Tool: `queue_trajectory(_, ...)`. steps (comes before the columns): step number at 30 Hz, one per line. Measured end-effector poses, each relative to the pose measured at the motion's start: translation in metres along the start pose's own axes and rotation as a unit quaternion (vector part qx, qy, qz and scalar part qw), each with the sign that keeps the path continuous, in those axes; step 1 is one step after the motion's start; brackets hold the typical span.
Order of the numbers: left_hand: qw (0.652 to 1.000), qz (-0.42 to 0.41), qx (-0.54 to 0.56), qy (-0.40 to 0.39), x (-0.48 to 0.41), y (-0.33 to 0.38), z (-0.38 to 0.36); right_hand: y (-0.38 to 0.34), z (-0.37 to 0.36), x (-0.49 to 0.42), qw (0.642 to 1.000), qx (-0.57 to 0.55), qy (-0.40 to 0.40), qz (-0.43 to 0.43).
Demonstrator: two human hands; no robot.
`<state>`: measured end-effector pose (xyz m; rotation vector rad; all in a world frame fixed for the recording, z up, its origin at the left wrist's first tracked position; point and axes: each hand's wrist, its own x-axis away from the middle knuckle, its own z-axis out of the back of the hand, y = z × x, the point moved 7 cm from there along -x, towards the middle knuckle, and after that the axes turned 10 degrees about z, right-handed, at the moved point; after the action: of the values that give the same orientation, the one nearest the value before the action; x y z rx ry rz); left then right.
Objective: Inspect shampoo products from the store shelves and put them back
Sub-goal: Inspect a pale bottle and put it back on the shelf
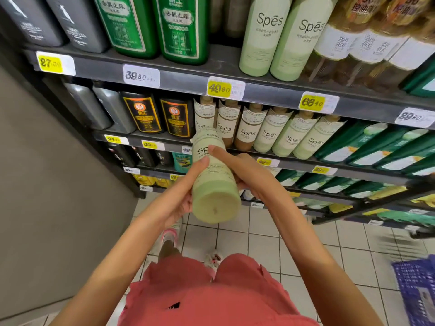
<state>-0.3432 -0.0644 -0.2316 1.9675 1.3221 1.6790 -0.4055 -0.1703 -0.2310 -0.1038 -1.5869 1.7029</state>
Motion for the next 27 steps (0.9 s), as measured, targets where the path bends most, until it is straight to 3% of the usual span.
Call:
queue_trajectory(4,0.994,-0.057,-0.044,0.087,0.002,0.007,0.01,-0.003,-0.005,0.007,0.994,-0.063,-0.029,0.082)
queue_trajectory(8,0.955,-0.163,-0.164,0.188,0.007,0.037,0.014,-0.014,-0.006,0.01,0.96,-0.177,-0.055,0.21)
queue_trajectory(12,0.93,-0.238,-0.182,0.211,0.002,0.08,0.01,-0.057,0.017,-0.002,0.952,-0.121,0.02,0.279)
queue_trajectory(17,0.903,-0.318,-0.162,0.238,-0.006,0.131,0.005,-0.096,0.045,-0.022,0.933,-0.13,0.173,0.288)
queue_trajectory(22,0.885,-0.365,-0.188,0.22,-0.019,0.175,0.001,-0.139,0.062,-0.039,0.916,-0.067,0.241,0.312)
queue_trajectory(27,0.848,-0.403,-0.23,0.258,-0.031,0.21,0.005,-0.165,0.071,-0.047,0.889,0.016,0.29,0.355)
